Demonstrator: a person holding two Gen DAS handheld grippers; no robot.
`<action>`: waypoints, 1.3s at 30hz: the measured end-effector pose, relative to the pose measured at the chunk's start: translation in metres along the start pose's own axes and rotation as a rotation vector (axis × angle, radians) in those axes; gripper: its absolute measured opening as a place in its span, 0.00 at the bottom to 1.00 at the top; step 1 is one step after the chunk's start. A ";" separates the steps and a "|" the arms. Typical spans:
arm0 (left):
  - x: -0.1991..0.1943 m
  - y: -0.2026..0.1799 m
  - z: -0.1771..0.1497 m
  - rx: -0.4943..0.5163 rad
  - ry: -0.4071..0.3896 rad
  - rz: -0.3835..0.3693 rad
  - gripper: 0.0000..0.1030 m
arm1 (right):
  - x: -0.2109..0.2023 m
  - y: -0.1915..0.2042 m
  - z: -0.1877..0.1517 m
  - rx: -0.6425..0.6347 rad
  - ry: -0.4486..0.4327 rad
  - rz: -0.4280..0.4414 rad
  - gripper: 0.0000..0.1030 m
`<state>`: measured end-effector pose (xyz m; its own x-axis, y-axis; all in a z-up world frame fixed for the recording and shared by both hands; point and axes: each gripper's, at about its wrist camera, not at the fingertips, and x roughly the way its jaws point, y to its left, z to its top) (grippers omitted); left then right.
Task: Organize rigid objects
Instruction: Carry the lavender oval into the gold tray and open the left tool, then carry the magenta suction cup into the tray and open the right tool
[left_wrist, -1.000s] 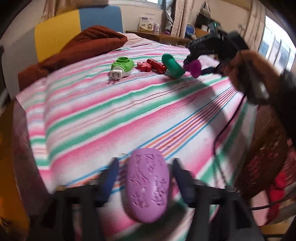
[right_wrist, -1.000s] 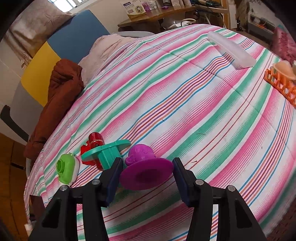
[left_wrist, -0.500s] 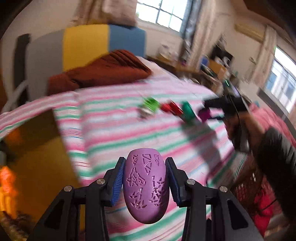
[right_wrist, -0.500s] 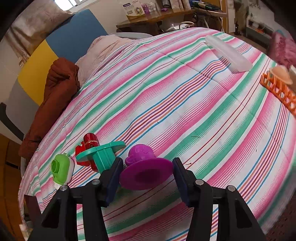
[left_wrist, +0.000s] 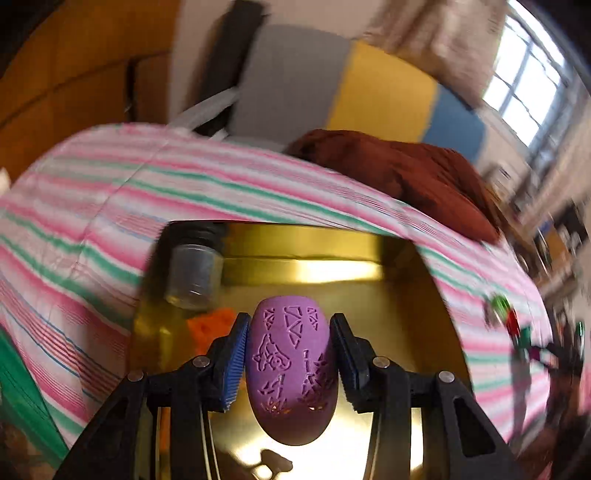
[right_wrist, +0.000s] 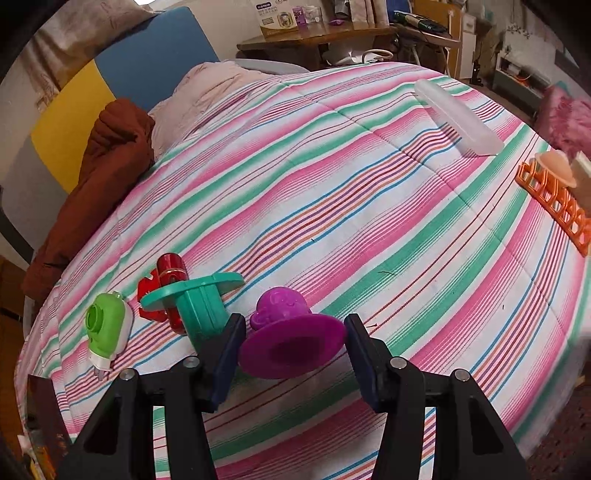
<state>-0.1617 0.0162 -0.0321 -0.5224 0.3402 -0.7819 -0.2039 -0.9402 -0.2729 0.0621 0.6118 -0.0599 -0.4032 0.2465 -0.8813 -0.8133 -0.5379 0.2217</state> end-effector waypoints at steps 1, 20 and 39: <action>0.009 0.006 0.007 -0.020 0.003 -0.007 0.43 | 0.001 0.000 0.000 0.000 0.003 -0.004 0.54; 0.003 0.029 0.020 -0.108 -0.026 0.078 0.50 | 0.008 0.013 0.000 -0.051 0.020 -0.038 0.54; -0.092 -0.009 -0.064 0.054 -0.157 0.181 0.50 | -0.031 0.028 0.005 -0.072 -0.180 0.110 0.54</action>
<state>-0.0585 -0.0073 0.0064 -0.6761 0.1684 -0.7173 -0.1371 -0.9853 -0.1021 0.0497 0.5926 -0.0240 -0.5612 0.3199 -0.7633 -0.7313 -0.6237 0.2762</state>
